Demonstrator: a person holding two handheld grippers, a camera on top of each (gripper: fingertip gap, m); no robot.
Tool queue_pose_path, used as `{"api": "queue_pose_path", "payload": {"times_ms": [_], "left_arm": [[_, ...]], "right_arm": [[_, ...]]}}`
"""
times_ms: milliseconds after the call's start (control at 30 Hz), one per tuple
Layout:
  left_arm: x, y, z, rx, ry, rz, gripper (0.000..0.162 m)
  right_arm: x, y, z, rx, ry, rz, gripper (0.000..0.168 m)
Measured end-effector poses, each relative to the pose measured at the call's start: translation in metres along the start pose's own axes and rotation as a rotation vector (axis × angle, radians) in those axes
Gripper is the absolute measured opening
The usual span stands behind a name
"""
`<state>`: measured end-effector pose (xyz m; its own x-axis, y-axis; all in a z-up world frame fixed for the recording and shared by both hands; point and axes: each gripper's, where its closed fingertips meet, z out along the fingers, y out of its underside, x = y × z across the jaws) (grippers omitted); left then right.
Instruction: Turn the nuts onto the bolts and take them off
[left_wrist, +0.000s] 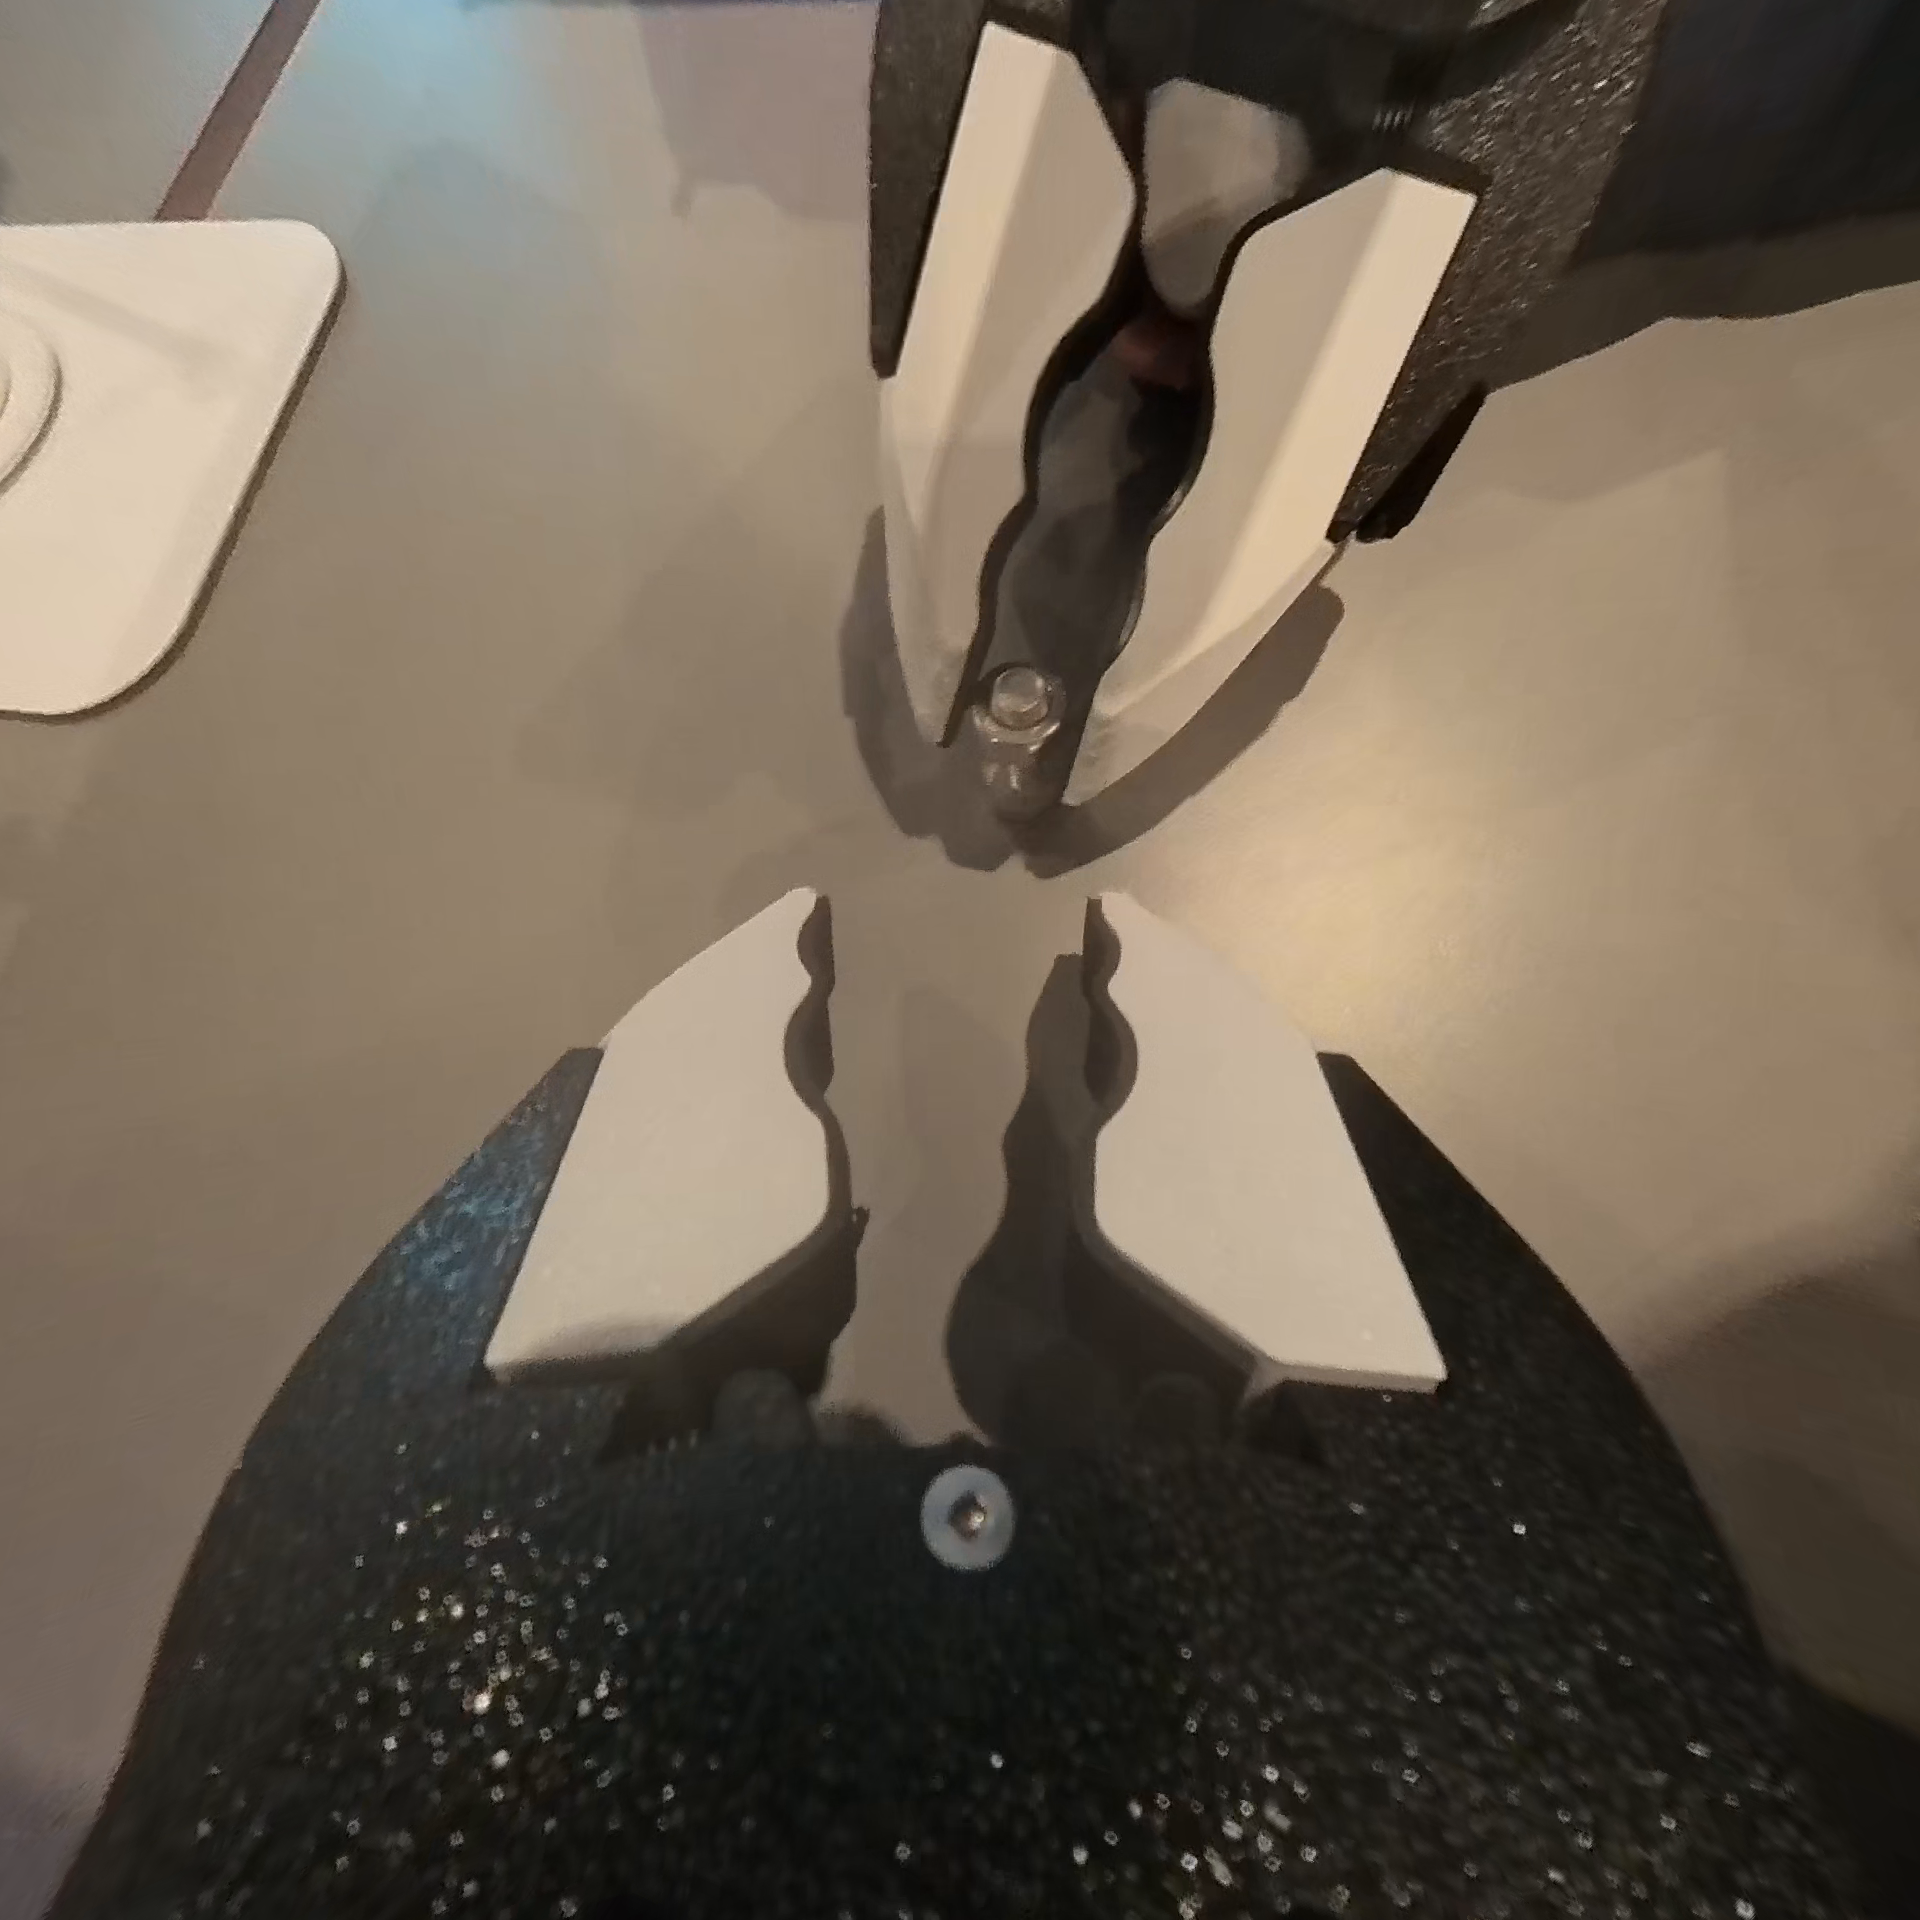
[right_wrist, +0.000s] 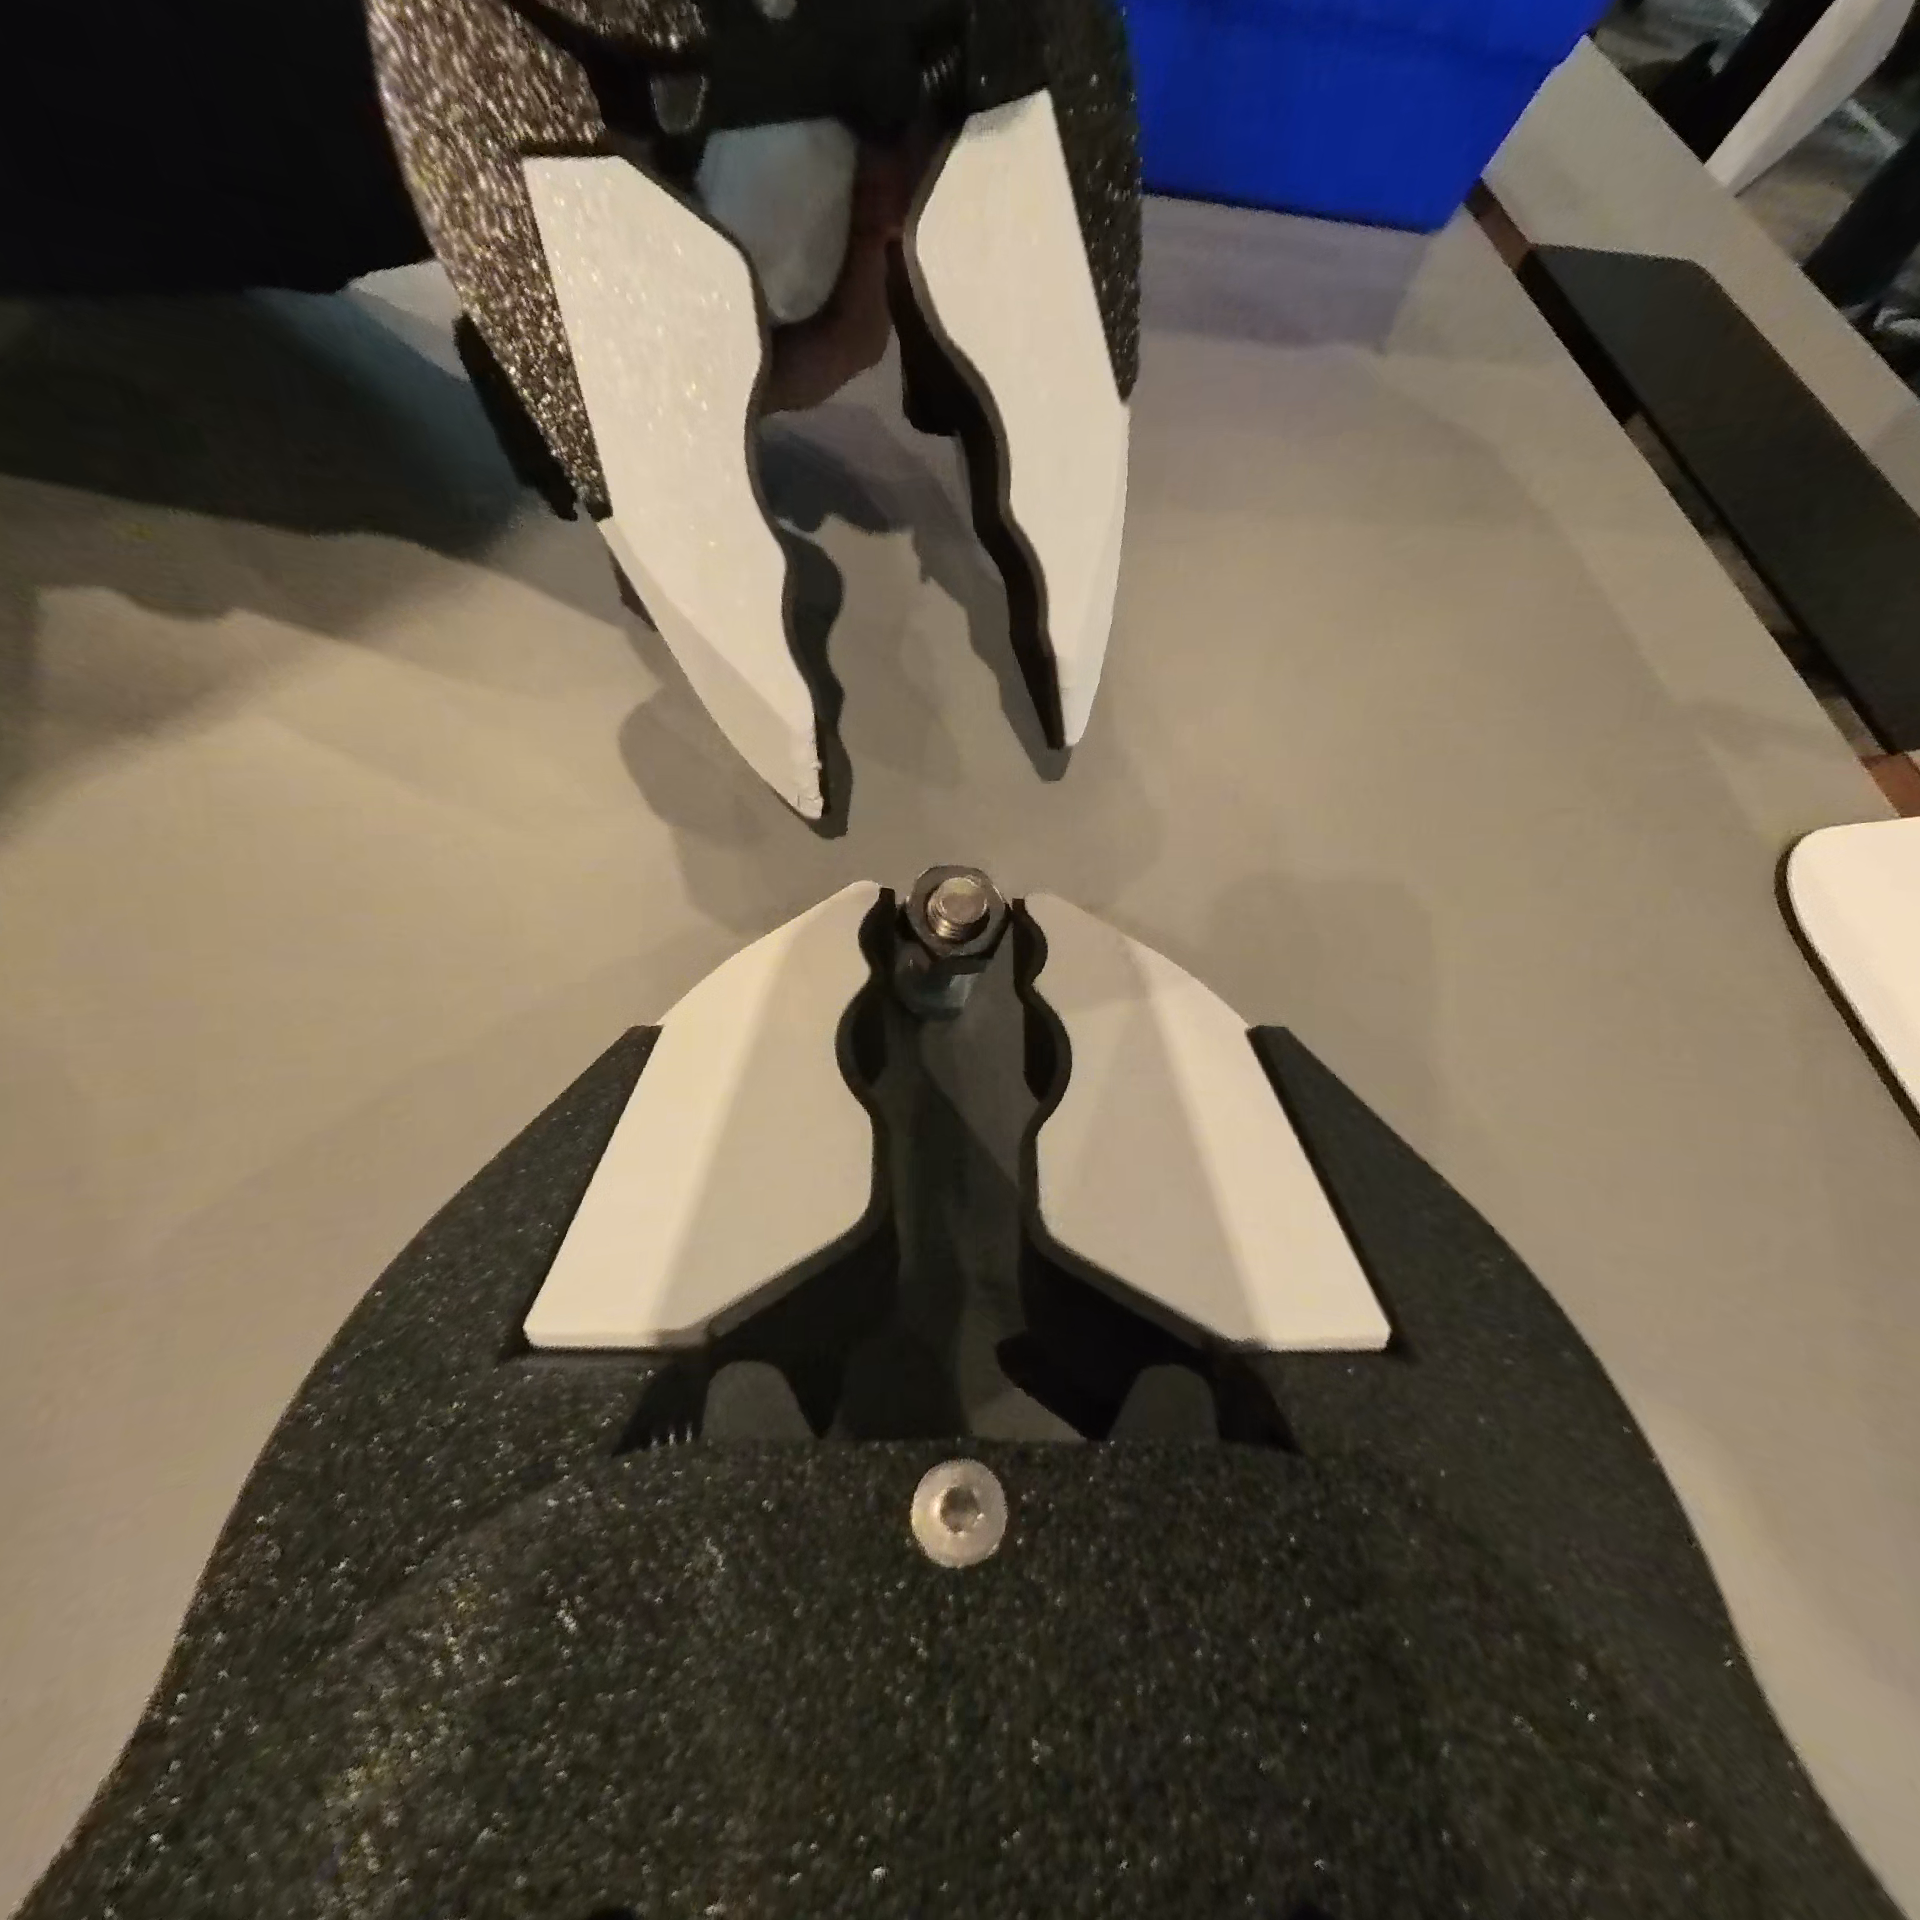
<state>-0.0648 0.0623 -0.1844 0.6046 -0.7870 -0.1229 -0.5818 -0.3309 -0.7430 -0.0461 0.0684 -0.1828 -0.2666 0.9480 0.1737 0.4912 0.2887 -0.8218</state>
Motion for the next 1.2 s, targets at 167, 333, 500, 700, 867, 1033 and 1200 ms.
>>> {"api": "queue_pose_path", "payload": {"times_ms": [167,333,500,700,867,1033,1200], "left_arm": [[-0.002,-0.002,-0.001,-0.002,0.011,0.002,0.045],[0.000,0.000,-0.001,-0.013,0.015,0.008,0.044],[0.000,0.000,-0.001,-0.011,0.018,0.008,0.043],[0.000,-0.008,-0.004,0.011,0.014,0.021,0.042],[0.003,-0.020,-0.009,0.029,-0.005,0.058,0.041],[0.004,-0.026,-0.013,0.040,-0.015,0.070,0.041],[0.004,-0.027,-0.012,0.037,-0.015,0.056,0.041]], "right_arm": [[0.002,0.003,0.003,-0.028,0.008,0.010,0.034],[0.001,0.004,0.004,-0.038,-0.008,0.020,0.022],[0.004,0.003,0.003,-0.030,0.018,0.018,0.022],[0.015,-0.008,-0.018,0.040,0.089,0.109,0.021],[0.037,-0.033,-0.087,0.114,0.278,0.147,0.021],[0.072,-0.038,-0.203,0.148,0.568,0.156,0.021],[0.116,0.013,-0.285,0.035,0.773,0.168,0.021]]}}
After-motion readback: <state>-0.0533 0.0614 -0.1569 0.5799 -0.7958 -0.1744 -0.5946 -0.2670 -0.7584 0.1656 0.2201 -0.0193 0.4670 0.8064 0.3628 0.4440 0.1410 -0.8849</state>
